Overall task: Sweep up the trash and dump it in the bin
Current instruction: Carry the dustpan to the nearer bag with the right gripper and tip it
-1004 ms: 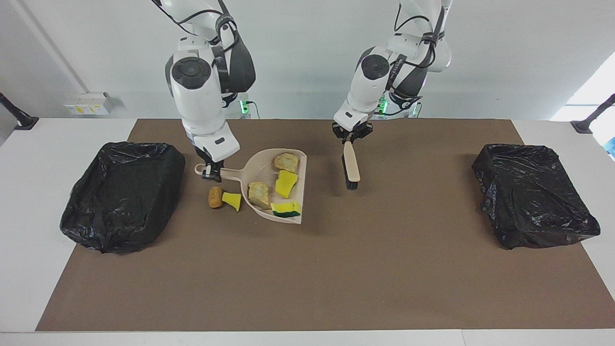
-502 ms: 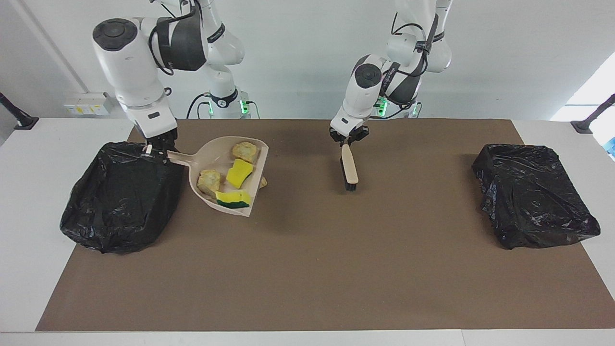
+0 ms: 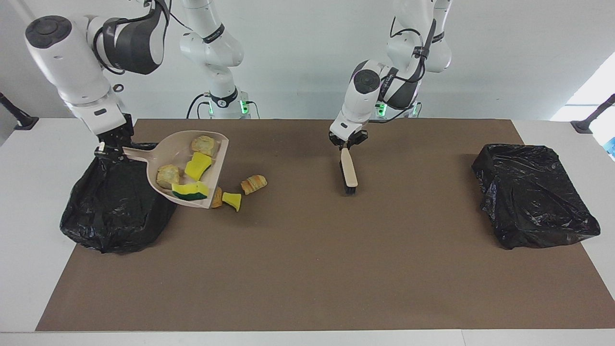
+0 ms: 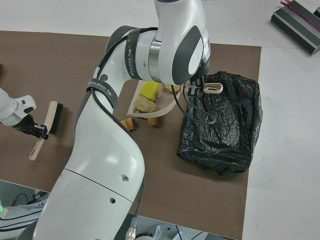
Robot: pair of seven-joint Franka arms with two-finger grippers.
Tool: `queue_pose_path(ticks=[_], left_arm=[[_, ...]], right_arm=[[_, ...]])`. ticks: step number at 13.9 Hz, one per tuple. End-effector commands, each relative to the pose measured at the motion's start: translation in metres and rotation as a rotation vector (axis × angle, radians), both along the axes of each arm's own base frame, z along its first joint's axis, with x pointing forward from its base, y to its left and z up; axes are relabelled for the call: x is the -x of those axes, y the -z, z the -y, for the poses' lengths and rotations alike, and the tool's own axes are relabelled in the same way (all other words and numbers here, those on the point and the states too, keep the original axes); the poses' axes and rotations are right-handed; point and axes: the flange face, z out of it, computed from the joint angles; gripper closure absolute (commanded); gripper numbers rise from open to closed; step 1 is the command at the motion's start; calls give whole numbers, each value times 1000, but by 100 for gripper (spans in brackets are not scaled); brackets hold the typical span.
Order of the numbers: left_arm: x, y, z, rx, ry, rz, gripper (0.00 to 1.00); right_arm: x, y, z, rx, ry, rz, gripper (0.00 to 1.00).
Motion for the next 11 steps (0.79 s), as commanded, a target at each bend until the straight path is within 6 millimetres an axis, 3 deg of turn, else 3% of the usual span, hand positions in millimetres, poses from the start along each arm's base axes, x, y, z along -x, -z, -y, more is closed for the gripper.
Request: queue_pose_path(ticks=[1, 6, 11], left_arm=[[5, 2, 0, 17, 5, 10, 100], [5, 3, -1, 20, 4, 15, 100], [3, 14, 0, 22, -5, 23, 100]], right_arm=[[14, -11, 25, 75, -20, -9, 100], [46, -6, 79, 204, -10, 59, 100], [61, -6, 97, 345, -20, 41, 100]])
